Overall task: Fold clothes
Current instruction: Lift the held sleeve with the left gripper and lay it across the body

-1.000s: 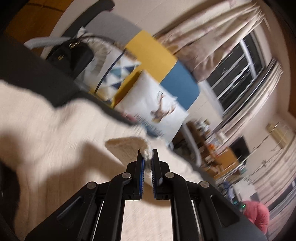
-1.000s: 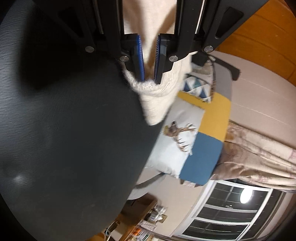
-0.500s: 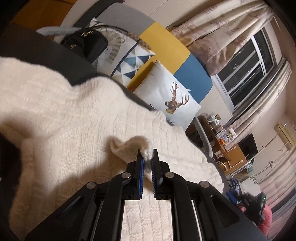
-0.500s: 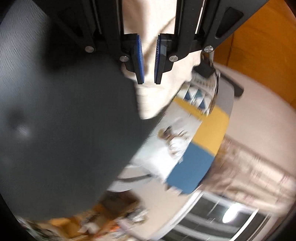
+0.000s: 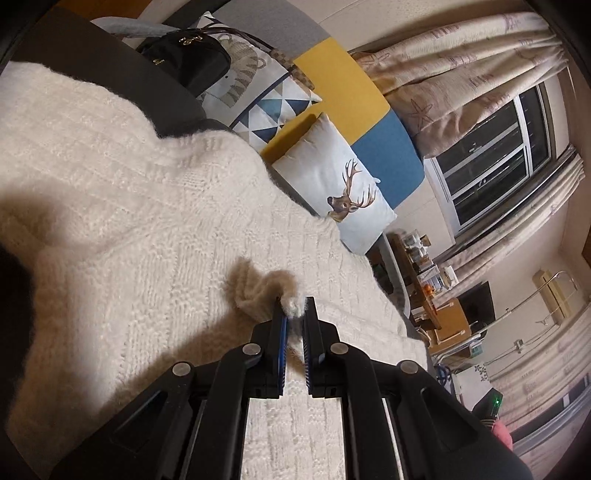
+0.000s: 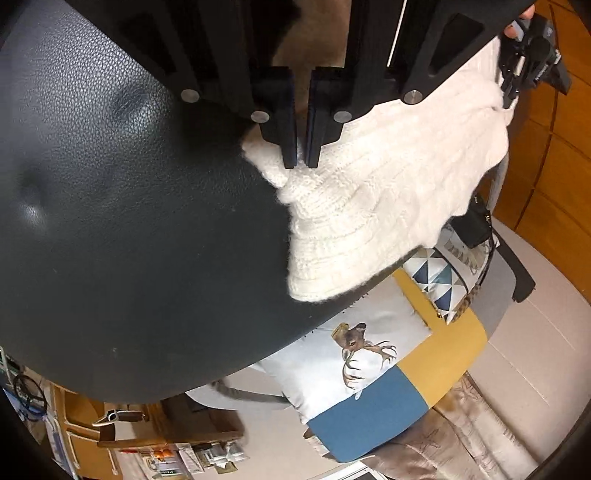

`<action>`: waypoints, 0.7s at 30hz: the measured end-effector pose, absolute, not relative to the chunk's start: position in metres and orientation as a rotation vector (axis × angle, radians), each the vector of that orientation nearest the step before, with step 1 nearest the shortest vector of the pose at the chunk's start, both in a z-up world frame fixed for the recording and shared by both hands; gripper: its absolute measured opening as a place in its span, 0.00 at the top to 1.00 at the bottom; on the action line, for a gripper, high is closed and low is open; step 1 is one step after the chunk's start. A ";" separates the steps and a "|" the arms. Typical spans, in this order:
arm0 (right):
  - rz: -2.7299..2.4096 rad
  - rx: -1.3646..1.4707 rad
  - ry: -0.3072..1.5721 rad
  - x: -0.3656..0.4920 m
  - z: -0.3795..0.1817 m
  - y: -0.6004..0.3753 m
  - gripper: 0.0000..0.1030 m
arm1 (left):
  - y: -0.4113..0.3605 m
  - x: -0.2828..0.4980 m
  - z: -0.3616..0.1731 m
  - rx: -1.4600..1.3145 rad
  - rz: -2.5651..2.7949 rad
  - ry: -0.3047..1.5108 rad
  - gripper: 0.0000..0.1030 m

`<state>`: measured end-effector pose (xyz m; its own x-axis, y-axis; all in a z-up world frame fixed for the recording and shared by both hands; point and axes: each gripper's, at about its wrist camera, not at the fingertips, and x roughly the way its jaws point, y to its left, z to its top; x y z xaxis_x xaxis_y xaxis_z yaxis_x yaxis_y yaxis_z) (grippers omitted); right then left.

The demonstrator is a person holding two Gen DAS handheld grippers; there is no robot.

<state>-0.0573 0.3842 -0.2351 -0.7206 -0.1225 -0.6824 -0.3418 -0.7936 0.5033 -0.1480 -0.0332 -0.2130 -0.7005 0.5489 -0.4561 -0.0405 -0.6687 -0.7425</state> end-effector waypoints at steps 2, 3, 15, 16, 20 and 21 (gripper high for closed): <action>2.670 -1.056 0.961 -0.058 -0.225 0.387 0.94 | -0.033 -0.148 -0.213 -0.980 2.393 -1.047 0.93; 2.686 -1.026 0.965 -0.058 -0.220 0.389 0.92 | -0.033 -0.149 -0.214 -0.981 2.392 -1.050 0.93; 2.634 -1.179 0.811 -0.144 -0.232 0.405 0.94 | -0.033 -0.152 -0.217 -0.979 2.366 -1.075 0.92; 2.628 -1.157 0.828 -0.146 -0.233 0.409 0.96 | -0.034 -0.152 -0.218 -0.980 2.365 -1.075 0.93; 2.623 -1.101 0.786 -0.153 -0.237 0.416 0.98 | -0.032 -0.153 -0.218 -0.981 2.358 -1.069 0.92; 2.633 -1.093 0.763 -0.155 -0.238 0.415 0.99 | -0.032 -0.153 -0.219 -0.981 2.354 -1.068 0.92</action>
